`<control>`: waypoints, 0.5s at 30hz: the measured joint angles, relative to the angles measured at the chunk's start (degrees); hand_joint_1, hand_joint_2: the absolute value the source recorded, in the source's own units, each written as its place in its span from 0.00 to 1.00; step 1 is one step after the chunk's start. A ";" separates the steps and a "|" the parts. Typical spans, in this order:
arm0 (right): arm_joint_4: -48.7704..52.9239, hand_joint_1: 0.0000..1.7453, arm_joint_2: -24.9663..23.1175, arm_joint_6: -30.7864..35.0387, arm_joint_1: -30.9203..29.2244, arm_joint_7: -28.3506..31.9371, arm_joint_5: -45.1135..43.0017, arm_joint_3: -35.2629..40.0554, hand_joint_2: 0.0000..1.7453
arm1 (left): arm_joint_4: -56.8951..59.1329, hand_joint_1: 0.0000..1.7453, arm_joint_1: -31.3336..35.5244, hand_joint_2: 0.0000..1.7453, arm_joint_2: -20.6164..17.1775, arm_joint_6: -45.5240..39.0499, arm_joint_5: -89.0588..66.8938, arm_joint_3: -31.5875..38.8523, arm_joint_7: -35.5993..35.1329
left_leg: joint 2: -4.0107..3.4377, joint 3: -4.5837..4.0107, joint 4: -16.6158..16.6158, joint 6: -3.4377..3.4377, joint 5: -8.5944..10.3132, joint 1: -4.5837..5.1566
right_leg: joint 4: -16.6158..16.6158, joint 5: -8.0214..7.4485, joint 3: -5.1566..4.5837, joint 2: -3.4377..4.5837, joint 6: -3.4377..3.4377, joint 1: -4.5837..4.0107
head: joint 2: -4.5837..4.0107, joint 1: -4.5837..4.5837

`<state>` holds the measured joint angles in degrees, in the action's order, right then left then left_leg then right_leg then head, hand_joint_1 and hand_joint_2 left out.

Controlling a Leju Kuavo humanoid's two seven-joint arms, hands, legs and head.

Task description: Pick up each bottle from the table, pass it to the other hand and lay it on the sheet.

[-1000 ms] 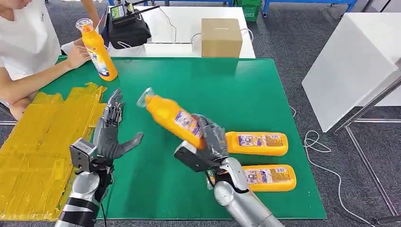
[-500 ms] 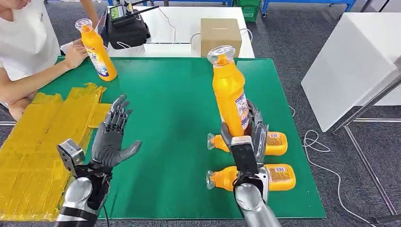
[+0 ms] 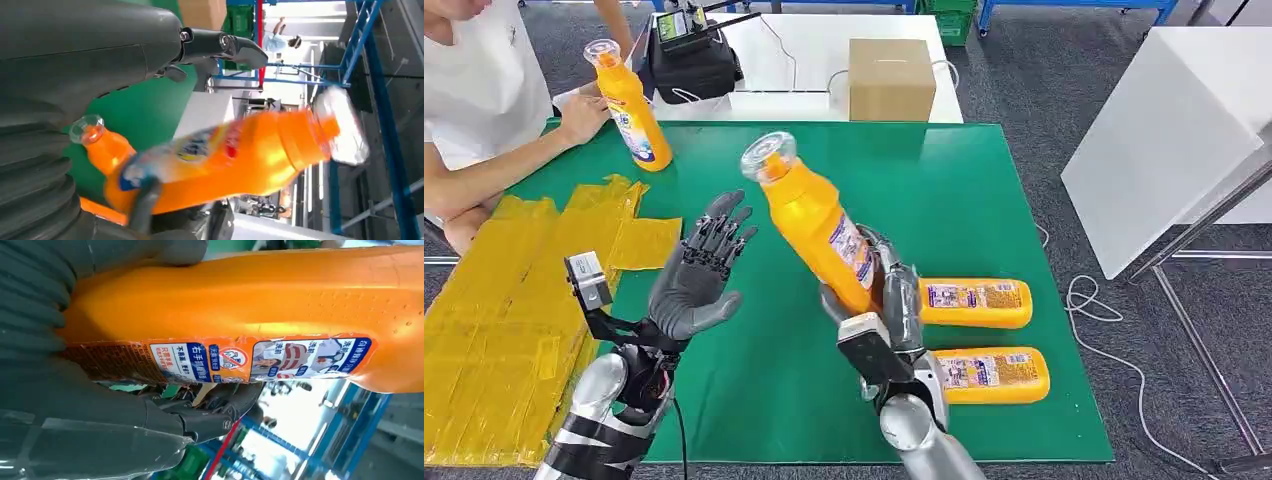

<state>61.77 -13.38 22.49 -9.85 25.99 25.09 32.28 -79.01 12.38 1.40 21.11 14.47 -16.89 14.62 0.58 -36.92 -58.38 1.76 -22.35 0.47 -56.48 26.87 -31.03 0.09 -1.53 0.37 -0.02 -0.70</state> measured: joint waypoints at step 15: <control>-10.21 1.00 -1.25 2.47 -4.04 0.70 6.28 9.91 1.00 | 2.43 0.00 1.60 1.00 -0.90 -1.01 2.12 -1.68 0.13 | -0.05 -0.03 0.00 -0.01 0.00 -0.01 | 0.00 0.00 -0.06 0.01 0.01 0.00 | 0.00 -0.02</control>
<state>51.56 -14.62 24.96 -13.89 26.69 31.37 42.19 -76.59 13.98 0.50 20.11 16.59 -18.58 14.75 0.53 -36.94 -58.38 1.76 -22.35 0.46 -56.48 26.88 -31.08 0.10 -1.52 0.37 -0.02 -0.72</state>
